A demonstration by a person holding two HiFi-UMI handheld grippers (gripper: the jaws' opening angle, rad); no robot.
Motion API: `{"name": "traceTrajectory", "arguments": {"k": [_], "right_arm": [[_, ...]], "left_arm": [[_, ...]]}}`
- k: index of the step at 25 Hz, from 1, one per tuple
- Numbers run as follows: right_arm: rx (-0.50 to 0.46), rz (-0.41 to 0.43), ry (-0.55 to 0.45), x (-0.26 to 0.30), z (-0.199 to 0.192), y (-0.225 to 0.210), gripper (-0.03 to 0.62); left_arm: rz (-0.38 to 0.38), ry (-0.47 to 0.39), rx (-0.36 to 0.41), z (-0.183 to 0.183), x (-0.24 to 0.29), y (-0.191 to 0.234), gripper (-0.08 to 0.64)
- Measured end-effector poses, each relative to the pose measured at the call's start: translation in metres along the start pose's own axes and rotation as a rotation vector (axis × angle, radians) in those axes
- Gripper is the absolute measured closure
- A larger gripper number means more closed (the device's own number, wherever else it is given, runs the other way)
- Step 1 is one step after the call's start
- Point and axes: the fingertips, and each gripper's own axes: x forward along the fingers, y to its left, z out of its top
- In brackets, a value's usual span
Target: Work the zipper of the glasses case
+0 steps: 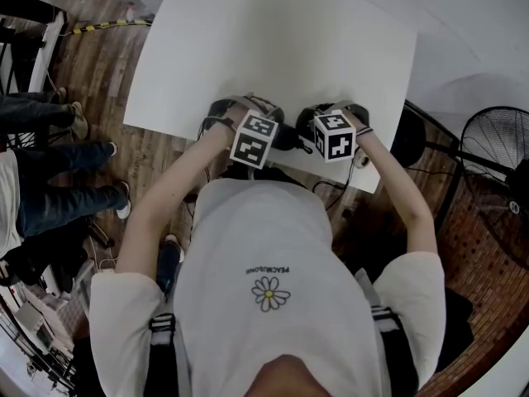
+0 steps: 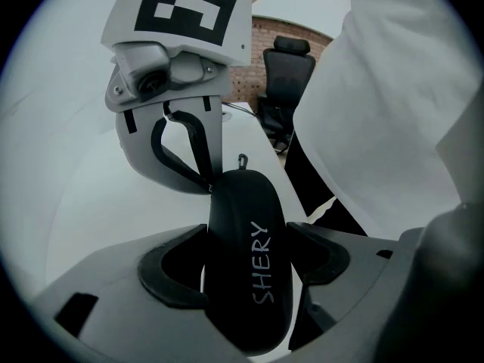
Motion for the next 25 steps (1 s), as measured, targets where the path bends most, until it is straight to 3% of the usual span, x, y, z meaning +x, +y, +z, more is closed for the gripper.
{"name": "traceTrajectory", "arguments": {"k": [6,12,17,20,25], "right_arm": [[-0.038,-0.072,0.044,-0.003,-0.002,0.009,0.584],[0.008,-0.067,0.052,-0.007,-0.003,0.023,0.584],[-0.074,-0.05,0.113,0.002,0.009,0.053,0.584],[0.024,-0.075,0.05,0.011,0.025,0.059,0.584],[0.371,-0.157,-0.102,0.019,0.044,0.054,0.584]], "left_arm": [[-0.009,-0.008,-0.007,-0.003,0.0,-0.002,0.225],[-0.009,-0.015,-0.006,-0.003,0.0,-0.002,0.224],[-0.016,-0.007,-0.017,-0.005,0.002,-0.003,0.223],[-0.023,-0.003,-0.021,-0.004,0.002,-0.003,0.221],[-0.006,0.001,-0.021,-0.006,0.002,-0.004,0.217]]}}
